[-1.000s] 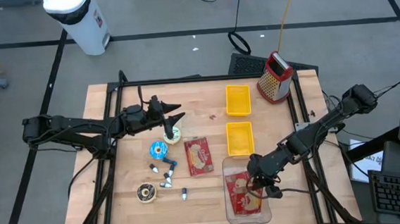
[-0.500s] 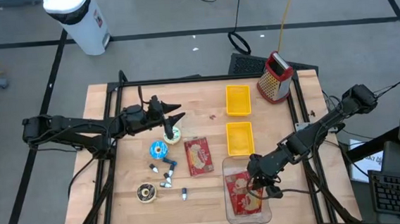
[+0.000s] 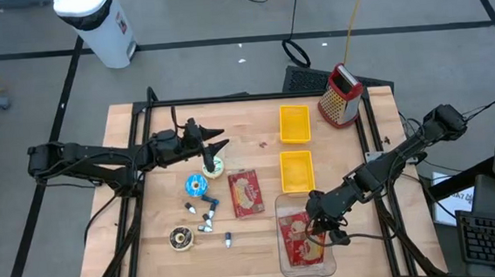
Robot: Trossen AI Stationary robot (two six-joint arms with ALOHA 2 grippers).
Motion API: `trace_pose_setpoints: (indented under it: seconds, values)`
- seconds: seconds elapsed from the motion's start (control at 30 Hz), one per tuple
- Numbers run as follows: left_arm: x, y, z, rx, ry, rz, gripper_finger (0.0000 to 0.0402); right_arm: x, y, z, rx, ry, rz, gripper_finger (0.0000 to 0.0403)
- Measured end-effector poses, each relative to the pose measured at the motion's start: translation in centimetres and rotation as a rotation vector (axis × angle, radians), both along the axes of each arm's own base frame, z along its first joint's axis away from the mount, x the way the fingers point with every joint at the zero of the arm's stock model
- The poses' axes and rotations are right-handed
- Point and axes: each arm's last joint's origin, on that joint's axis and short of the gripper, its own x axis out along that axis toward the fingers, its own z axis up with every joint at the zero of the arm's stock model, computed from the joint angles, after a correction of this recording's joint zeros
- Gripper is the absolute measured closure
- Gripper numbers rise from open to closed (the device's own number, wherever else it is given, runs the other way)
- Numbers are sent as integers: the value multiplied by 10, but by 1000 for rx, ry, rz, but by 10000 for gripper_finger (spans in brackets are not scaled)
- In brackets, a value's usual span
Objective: Pick & Place Food Item
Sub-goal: Put the top red popcorn bag into the transparent bin
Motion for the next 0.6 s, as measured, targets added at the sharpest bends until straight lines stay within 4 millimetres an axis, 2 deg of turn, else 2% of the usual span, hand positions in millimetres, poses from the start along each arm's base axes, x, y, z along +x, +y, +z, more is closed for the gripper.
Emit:
trace_pose_setpoints:
  seconds: [0.37, 0.6]
  values:
    - [0, 0, 0, 0, -1, 0, 215, 0, 0, 0, -3, -3, 2, 390]
    - [0, 0, 0, 0, -1, 0, 215, 3, 2, 4, -1, -75, 34, 355]
